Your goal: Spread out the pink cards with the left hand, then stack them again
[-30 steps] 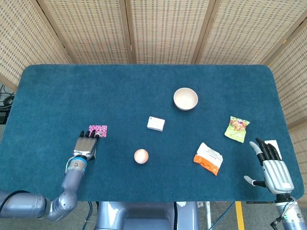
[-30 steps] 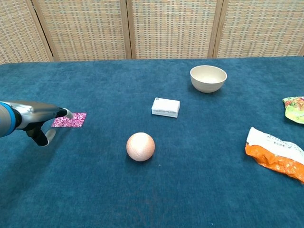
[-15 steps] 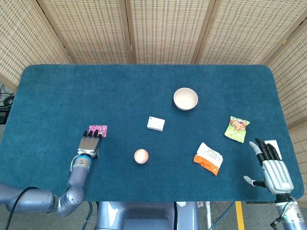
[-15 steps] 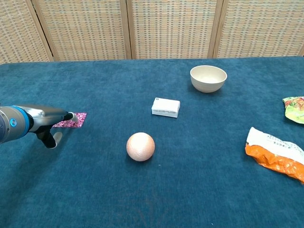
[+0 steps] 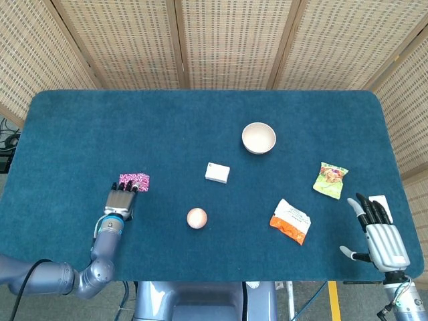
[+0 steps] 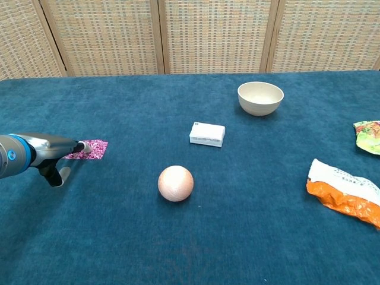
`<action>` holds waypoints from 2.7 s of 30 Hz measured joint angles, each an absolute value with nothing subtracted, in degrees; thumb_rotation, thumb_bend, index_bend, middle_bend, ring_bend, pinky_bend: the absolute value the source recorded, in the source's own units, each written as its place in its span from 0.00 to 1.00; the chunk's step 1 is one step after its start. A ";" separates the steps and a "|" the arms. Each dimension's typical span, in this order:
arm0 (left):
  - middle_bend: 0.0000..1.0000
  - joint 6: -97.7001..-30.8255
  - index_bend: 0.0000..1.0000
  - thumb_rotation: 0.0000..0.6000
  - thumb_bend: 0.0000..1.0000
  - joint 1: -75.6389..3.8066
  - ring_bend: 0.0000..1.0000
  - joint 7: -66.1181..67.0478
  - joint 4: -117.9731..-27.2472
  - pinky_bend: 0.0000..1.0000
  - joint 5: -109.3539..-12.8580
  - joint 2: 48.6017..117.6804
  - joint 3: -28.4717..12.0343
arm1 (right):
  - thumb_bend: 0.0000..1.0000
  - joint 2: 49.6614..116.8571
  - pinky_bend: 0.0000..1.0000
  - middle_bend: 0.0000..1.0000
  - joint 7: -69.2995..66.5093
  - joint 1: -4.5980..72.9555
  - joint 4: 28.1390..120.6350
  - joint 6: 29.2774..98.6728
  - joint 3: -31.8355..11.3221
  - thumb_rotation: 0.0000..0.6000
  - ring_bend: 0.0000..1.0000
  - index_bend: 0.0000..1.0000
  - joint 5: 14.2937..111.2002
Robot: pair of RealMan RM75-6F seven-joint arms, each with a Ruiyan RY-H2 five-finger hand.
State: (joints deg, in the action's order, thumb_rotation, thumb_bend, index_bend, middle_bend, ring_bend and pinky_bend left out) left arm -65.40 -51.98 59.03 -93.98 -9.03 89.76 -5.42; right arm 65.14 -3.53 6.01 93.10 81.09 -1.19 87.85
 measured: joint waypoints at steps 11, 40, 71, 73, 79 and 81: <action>0.00 -65.23 0.00 1.00 0.72 -51.03 0.00 58.31 -94.85 0.00 -9.37 87.08 -3.80 | 0.10 65.14 0.00 0.00 -3.66 5.97 92.99 81.13 -1.25 1.00 0.00 0.00 87.76; 0.00 -61.49 0.00 1.00 0.71 -47.12 0.00 54.10 -92.53 0.00 -10.14 80.00 0.04 | 0.10 64.83 0.00 0.00 -4.65 5.68 92.89 82.04 -1.66 1.00 0.00 0.00 87.60; 0.00 -65.49 0.00 1.00 0.72 -52.10 0.00 54.39 -95.61 0.00 -10.61 87.65 -5.00 | 0.10 64.06 0.00 0.00 -7.33 5.70 92.30 81.94 -1.79 1.00 0.00 0.00 87.64; 0.00 -65.57 0.00 1.00 0.72 -52.14 0.00 54.55 -95.59 0.00 -10.36 87.66 -4.98 | 0.10 64.07 0.00 0.00 -7.25 5.71 92.31 81.92 -1.76 1.00 0.00 0.00 87.69; 0.00 -65.72 0.00 1.00 0.72 -52.22 0.00 55.15 -95.32 0.00 -9.80 87.67 -4.71 | 0.10 64.13 0.00 0.00 -6.79 5.71 92.49 81.87 -1.65 1.00 0.00 0.00 87.80; 0.00 -65.70 0.00 1.00 0.72 -52.27 0.00 55.37 -95.12 0.00 -9.67 87.80 -4.63 | 0.10 64.14 0.00 0.00 -6.70 5.71 92.56 81.87 -1.61 1.00 0.00 0.00 87.88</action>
